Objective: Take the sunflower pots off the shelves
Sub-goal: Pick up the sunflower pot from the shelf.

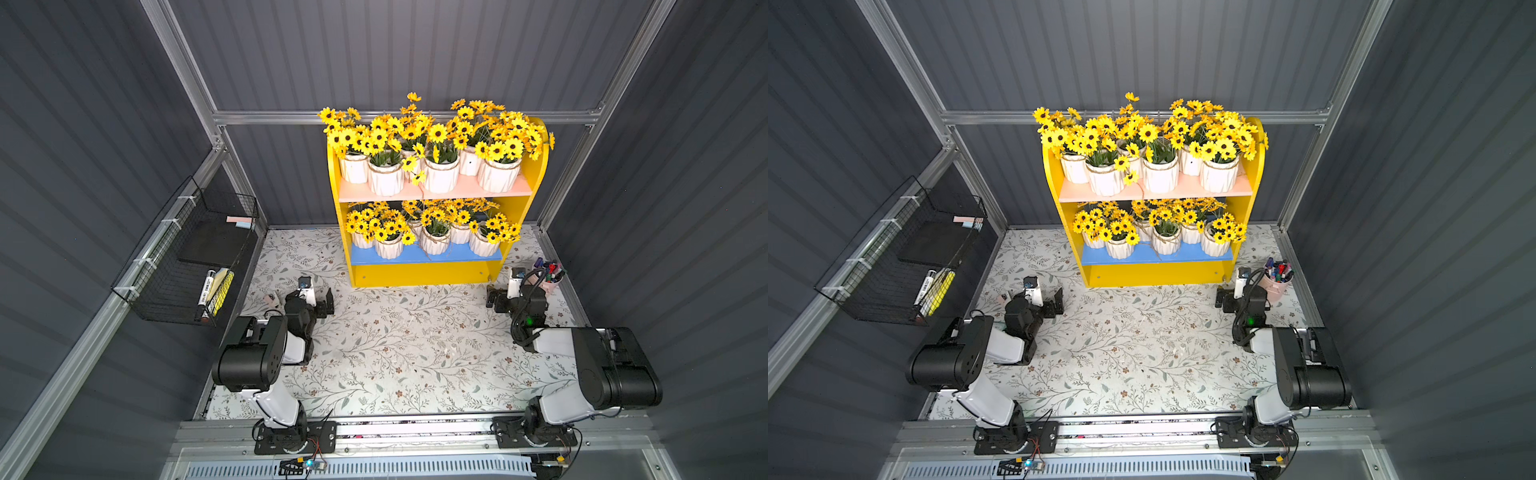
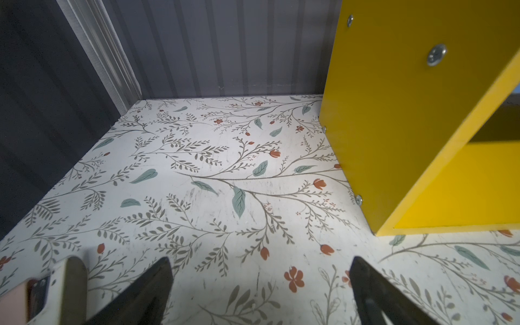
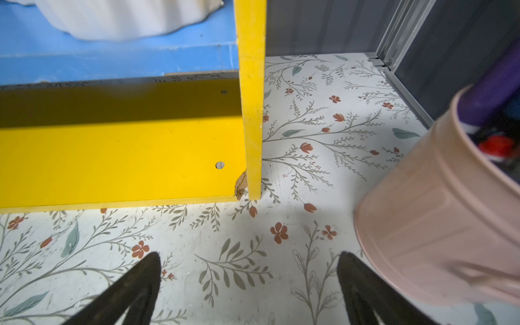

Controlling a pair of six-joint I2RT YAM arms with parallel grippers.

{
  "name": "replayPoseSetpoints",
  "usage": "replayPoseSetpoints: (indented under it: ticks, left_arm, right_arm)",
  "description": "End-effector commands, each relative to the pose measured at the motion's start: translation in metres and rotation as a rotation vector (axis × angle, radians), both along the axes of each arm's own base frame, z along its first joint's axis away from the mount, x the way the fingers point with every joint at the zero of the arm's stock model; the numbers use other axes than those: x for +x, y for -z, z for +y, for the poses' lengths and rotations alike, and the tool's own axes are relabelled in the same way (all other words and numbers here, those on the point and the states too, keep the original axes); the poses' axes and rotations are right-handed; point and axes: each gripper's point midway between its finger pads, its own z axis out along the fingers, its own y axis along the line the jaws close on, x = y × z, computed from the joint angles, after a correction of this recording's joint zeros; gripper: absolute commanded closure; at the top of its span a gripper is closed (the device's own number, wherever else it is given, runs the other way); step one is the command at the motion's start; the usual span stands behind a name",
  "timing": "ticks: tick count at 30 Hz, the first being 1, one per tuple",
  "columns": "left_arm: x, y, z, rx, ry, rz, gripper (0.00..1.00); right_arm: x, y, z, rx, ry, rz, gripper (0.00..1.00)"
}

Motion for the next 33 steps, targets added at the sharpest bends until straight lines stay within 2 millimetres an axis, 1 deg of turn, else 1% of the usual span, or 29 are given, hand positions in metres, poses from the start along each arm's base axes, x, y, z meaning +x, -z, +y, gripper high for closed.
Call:
replayPoseSetpoints:
  ticks: [1,2,3,5,6,8,9,11,14,15,16,17,18,20,21,22,23,24,26,28,29,31,33]
  left_arm:
    - [0.004,-0.003,0.001,0.018,-0.002,-0.014,0.01]
    - [0.004,-0.005,0.001,0.018,-0.003,-0.019,0.01]
    - [0.005,-0.009,0.002,0.017,-0.008,-0.031,0.01]
    - [0.010,-0.014,-0.001,0.017,0.009,0.006,0.01]
    - [0.013,-0.018,-0.002,0.021,0.019,0.022,0.01]
    - [0.016,-0.028,-0.005,0.029,0.035,0.026,0.01]
    - [0.015,-0.037,-0.004,0.027,0.031,0.015,0.01]
    - [0.013,-0.058,-0.004,0.026,0.031,-0.015,0.00]
    - [0.015,-0.080,-0.003,0.034,0.024,0.007,0.01]
    - [0.016,-0.090,-0.003,0.033,0.027,0.007,0.01]
    - [0.015,-0.101,-0.005,0.016,0.029,0.006,0.00]
    - [0.014,-0.112,-0.005,-0.005,0.025,-0.002,0.00]
    - [0.012,-0.125,-0.006,-0.029,0.018,-0.010,0.01]
    - [0.006,-0.146,-0.006,-0.089,0.005,-0.018,0.01]
    - [0.002,-0.156,-0.007,-0.125,0.001,-0.019,0.01]
    - [-0.001,-0.166,-0.008,-0.181,-0.011,-0.019,0.01]
    - [-0.003,-0.180,-0.012,-0.233,0.002,-0.041,0.01]
    - [-0.006,-0.186,-0.014,-0.290,0.007,-0.038,0.01]
    - [-0.012,-0.196,-0.017,-0.321,0.015,-0.035,0.00]
    - [-0.018,-0.199,-0.012,-0.403,-0.036,-0.044,0.00]
    - [-0.020,-0.202,-0.013,-0.429,-0.031,-0.055,0.00]
    - [-0.022,-0.211,-0.024,-0.448,0.038,-0.082,0.01]
    - [-0.020,-0.217,-0.024,-0.463,0.038,-0.083,0.01]
  right_arm:
    - [0.005,-0.009,0.000,-0.002,-0.008,-0.023,0.01]
    - [0.005,-0.010,0.000,-0.006,-0.009,-0.028,0.01]
    - [0.008,-0.016,-0.004,-0.011,0.012,-0.046,0.01]
    - [0.009,-0.022,-0.004,-0.018,0.015,-0.045,0.01]
    - [0.010,-0.022,-0.004,-0.017,0.011,-0.020,0.01]
    - [0.009,-0.029,0.003,-0.024,-0.022,0.003,0.01]
    - [0.008,-0.037,0.008,-0.036,-0.044,-0.004,0.01]
    - [0.005,-0.049,0.009,-0.043,-0.034,0.000,0.01]
    - [-0.004,-0.071,0.014,-0.017,-0.049,0.014,0.01]
    - [-0.008,-0.080,0.013,0.006,-0.032,0.014,0.01]
    - [-0.012,-0.093,0.010,0.052,0.013,0.009,0.01]
    - [-0.017,-0.101,0.003,0.100,0.080,0.022,0.01]
    - [-0.025,-0.108,0.000,0.181,0.130,0.058,0.01]
    - [-0.034,-0.121,0.012,0.205,0.063,0.076,0.01]
    - [-0.038,-0.126,0.014,0.225,0.052,0.074,0.01]
    - [-0.041,-0.130,0.008,0.276,0.117,0.050,0.01]
    - [-0.045,-0.129,-0.004,0.334,0.218,0.034,0.01]
    - [-0.050,-0.126,-0.014,0.388,0.305,0.015,0.01]
    - [-0.053,-0.134,-0.006,0.396,0.225,-0.037,0.01]
    - [-0.056,-0.146,-0.008,0.414,0.225,-0.105,0.01]
    - [-0.058,-0.151,-0.005,0.407,0.205,-0.107,0.03]
    - [-0.062,-0.164,0.004,0.398,0.151,-0.068,0.09]
    - [-0.065,-0.176,0.015,0.386,0.082,-0.028,0.12]
